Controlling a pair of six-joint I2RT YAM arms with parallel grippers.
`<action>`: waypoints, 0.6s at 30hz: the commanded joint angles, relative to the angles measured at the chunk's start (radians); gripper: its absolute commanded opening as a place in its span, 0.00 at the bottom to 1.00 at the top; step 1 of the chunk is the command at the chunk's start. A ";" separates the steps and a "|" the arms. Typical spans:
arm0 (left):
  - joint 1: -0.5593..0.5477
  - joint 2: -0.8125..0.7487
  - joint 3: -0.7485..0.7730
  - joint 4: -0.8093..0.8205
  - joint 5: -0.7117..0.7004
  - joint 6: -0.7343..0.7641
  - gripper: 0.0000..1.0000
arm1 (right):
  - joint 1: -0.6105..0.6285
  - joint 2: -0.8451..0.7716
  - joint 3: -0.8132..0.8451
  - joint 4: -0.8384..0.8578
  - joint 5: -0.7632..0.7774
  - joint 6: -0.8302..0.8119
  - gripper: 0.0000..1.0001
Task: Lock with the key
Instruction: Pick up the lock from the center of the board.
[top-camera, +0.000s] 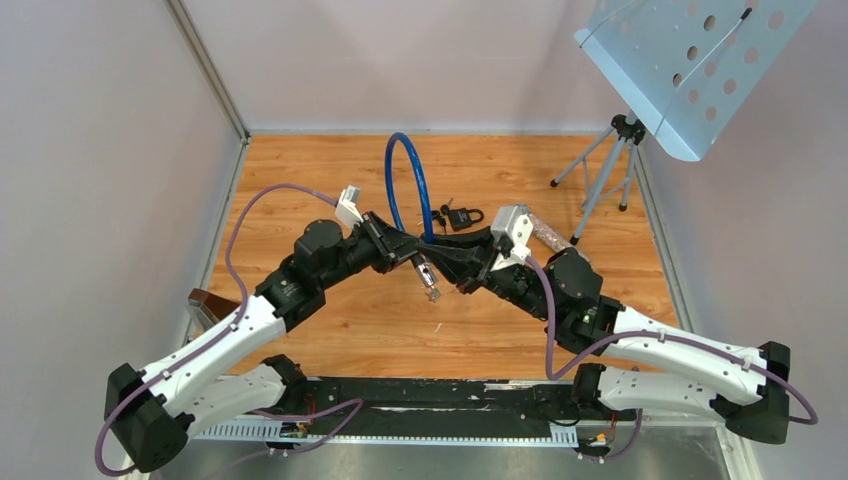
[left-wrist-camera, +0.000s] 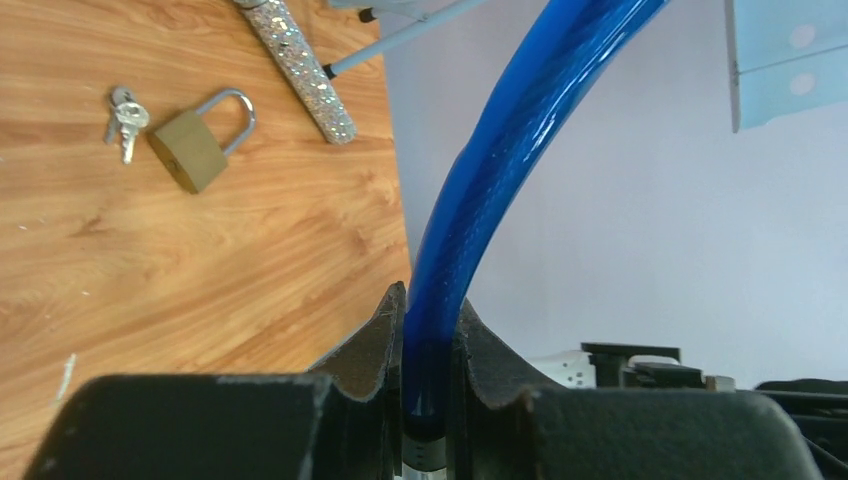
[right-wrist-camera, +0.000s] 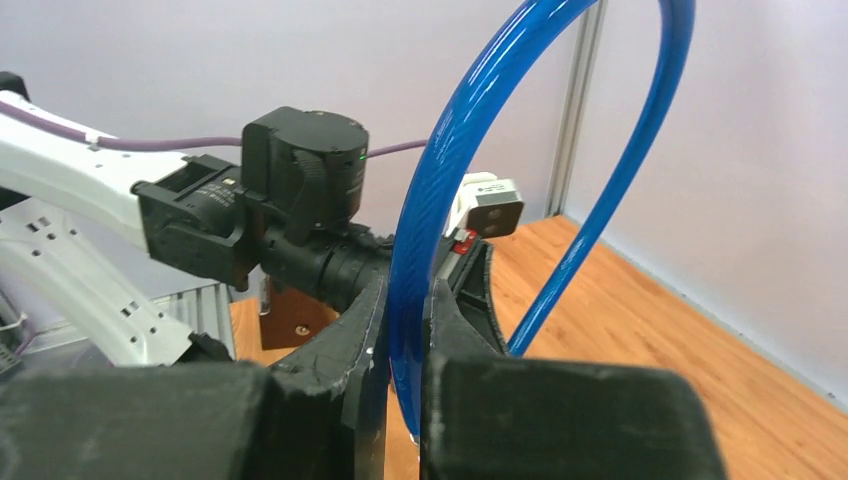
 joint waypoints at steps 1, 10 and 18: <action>0.001 -0.060 -0.001 0.050 0.020 -0.112 0.00 | -0.001 -0.005 -0.012 0.140 0.059 -0.063 0.00; 0.001 -0.079 -0.030 0.094 0.022 -0.188 0.00 | -0.001 0.024 -0.040 0.160 0.050 -0.041 0.00; 0.005 -0.099 -0.048 0.116 -0.004 -0.216 0.00 | -0.001 0.040 -0.062 0.135 0.048 -0.003 0.00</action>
